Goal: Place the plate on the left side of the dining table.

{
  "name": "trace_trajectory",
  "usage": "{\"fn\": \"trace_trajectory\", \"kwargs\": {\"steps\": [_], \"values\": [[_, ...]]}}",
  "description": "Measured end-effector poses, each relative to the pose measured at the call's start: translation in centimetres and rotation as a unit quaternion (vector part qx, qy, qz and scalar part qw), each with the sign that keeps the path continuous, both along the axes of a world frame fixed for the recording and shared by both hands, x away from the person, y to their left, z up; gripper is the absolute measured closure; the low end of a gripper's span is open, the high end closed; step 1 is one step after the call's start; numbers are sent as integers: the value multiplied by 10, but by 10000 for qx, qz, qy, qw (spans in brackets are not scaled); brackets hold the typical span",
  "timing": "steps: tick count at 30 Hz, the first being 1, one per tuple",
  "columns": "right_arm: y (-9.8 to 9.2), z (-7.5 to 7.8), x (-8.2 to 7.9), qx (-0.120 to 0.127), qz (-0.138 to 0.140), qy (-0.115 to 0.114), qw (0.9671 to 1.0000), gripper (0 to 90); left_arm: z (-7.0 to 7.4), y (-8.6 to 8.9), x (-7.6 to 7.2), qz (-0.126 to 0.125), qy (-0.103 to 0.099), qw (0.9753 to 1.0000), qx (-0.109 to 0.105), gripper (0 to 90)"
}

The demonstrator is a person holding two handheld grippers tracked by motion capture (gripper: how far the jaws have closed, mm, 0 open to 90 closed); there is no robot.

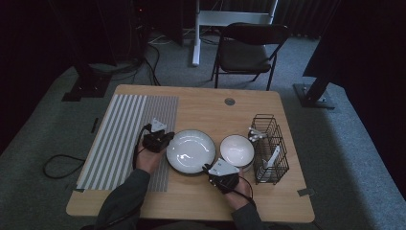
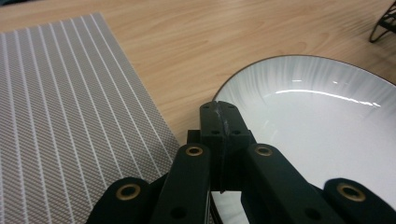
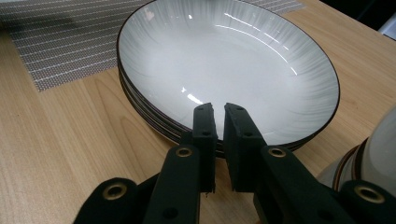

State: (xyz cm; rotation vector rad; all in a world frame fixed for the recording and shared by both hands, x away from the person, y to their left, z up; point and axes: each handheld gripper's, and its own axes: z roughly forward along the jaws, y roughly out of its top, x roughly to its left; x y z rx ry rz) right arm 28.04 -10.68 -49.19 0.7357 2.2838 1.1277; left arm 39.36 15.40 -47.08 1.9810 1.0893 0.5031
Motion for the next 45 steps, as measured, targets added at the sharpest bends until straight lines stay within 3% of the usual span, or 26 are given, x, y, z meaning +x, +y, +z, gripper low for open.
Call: {"fn": "trace_trajectory", "kwargs": {"steps": [4,7,8,15,23,24,26,33,41,45], "values": [[0,0,0,-1,-8,2,10000,828,-1,0,1,139,4,9999,11,900],[0,0,0,-7,-7,-1,10000,828,-5,2,3,200,119,9997,-13,877],[0,0,0,-4,-10,5,10000,828,-7,2,5,193,209,9995,-112,873],[0,0,0,-16,0,-4,10000,833,-9,5,8,207,345,9986,-338,870],[3,0,-2,-110,-7,-80,9999,844,-7,7,7,206,321,9986,-373,900],[3,0,-2,-116,-20,-83,9999,845,-4,6,7,38,351,9983,-470,900],[4,0,-1,-134,-50,-99,9998,847,-4,2,7,97,326,9989,-330,900],[4,0,-1,-145,-70,-108,9998,843,-7,9,7,387,252,9980,-433,878],[7,0,-3,-281,-108,-187,9994,865,-11,6,10,278,486,9975,-423,849],[7,1,-2,-287,-111,-188,9994,873,-12,7,10,289,484,9970,-532,862]]}}
